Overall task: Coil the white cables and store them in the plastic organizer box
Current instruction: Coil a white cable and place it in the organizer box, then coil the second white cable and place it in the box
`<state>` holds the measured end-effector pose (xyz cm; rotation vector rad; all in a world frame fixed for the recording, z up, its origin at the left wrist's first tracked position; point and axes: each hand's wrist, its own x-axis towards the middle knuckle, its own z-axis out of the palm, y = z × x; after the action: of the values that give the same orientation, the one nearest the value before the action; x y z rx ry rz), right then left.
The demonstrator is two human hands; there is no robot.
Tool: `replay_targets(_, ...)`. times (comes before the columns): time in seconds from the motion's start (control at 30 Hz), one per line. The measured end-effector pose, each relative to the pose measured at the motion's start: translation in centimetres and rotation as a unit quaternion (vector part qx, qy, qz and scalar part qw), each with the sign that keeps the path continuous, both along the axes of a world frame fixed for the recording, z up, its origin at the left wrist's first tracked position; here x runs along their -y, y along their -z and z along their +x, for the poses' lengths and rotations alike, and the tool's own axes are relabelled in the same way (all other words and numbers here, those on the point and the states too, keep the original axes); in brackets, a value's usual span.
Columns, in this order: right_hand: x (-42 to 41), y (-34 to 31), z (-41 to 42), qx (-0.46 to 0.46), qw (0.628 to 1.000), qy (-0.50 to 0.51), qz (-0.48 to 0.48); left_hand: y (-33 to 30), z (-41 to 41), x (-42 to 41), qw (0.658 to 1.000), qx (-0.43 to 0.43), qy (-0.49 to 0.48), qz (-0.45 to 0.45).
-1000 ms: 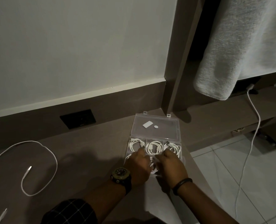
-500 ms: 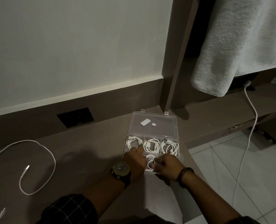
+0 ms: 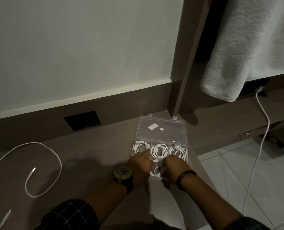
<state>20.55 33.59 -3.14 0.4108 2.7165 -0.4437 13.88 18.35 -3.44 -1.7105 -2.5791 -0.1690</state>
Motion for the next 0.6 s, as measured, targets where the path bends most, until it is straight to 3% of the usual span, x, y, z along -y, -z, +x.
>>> replay_targets(0.1,-0.4,-1.0,-0.2,-0.010,1.000,0.002,-0.027,-1.2,-0.7,0.9,0.994,0.089,-0.033,0.045)
replay_targets(0.23,1.4,-2.7,-1.8,-0.089,0.995,-0.020,-0.039,-1.6,-2.3,4.8,0.982,0.119,-0.124,0.079)
replay_targets(0.4,7.3,-4.1,-4.7,-0.173,0.976,-0.041,-0.129,-1.0,-5.8,14.4,0.925,0.141,-0.343,0.077)
replay_targets(0.5,11.4,-4.2,-6.3,-0.170,0.964,-0.058,-0.194,-0.4,-6.7,21.2,0.892,0.089,-0.442,0.043)
replay_targets(0.6,14.7,-3.6,-7.3,-0.149,0.958,-0.089,-0.227,0.3,-6.5,26.2,0.845,0.095,-0.525,-0.030)
